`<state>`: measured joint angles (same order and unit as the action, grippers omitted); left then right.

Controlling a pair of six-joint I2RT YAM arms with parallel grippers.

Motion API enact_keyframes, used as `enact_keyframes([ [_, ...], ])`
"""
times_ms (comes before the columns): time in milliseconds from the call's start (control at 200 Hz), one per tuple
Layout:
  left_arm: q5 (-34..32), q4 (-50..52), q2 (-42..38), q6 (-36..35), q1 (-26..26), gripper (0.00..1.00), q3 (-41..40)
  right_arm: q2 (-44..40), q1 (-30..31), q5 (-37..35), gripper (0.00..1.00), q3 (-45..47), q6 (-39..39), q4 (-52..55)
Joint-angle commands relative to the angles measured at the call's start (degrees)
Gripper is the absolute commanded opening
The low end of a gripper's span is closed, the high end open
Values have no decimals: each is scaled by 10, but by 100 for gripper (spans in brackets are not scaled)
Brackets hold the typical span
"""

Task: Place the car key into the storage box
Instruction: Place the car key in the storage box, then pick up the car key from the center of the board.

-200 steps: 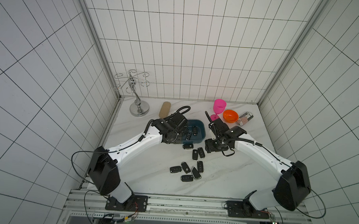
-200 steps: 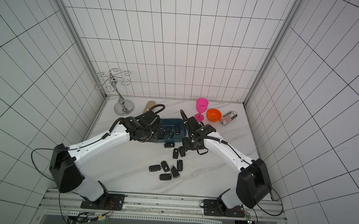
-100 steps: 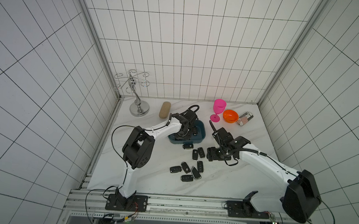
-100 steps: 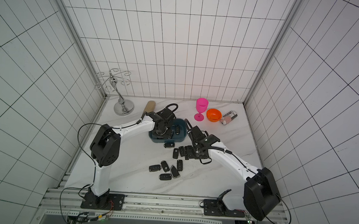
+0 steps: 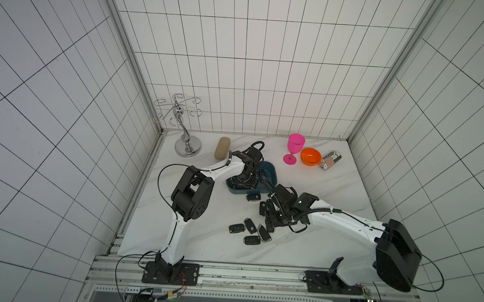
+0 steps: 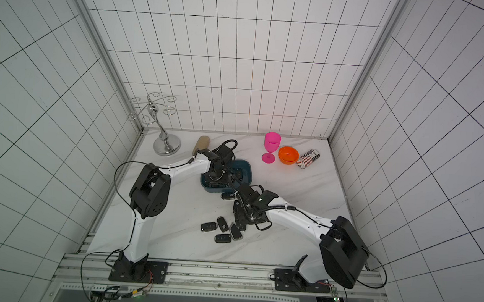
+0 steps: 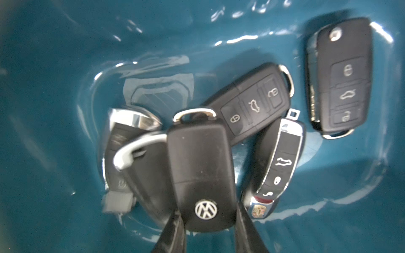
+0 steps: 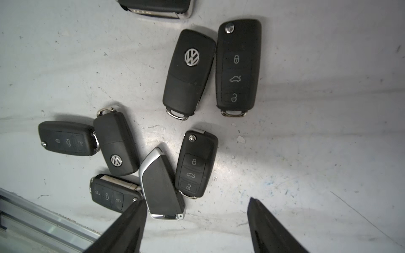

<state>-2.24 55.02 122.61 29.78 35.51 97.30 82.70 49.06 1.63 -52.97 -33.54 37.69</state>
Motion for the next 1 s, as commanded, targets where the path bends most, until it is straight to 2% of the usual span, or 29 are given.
enact_keyframes([
  [0, 7, -2, 6, -8, -4, 37, -2, 13, 9, -26, 76, 13, -30, -15],
  [265, 18, -5, -24, -16, -4, 59, -5, 45, 19, -35, 73, 16, -35, -33],
  [480, 31, -1, -101, -14, -4, 71, -13, 63, 20, -52, 70, 16, -35, -41],
  [515, 34, -1, -118, -12, -4, 76, -16, 65, 20, -56, 70, 16, -35, -42],
  [620, 32, 4, -166, -9, -5, 78, -27, 82, 20, -58, 70, 10, -32, -42],
  [665, 29, 7, -189, -7, -6, 83, -35, 89, 20, -54, 68, 11, -34, -45],
  [749, 23, 13, -233, -2, -15, 84, -60, 99, 23, -52, 67, 11, -37, -53],
  [994, 28, -4, -356, 2, -68, 85, -194, 128, 27, -64, 62, 2, -38, -61],
])
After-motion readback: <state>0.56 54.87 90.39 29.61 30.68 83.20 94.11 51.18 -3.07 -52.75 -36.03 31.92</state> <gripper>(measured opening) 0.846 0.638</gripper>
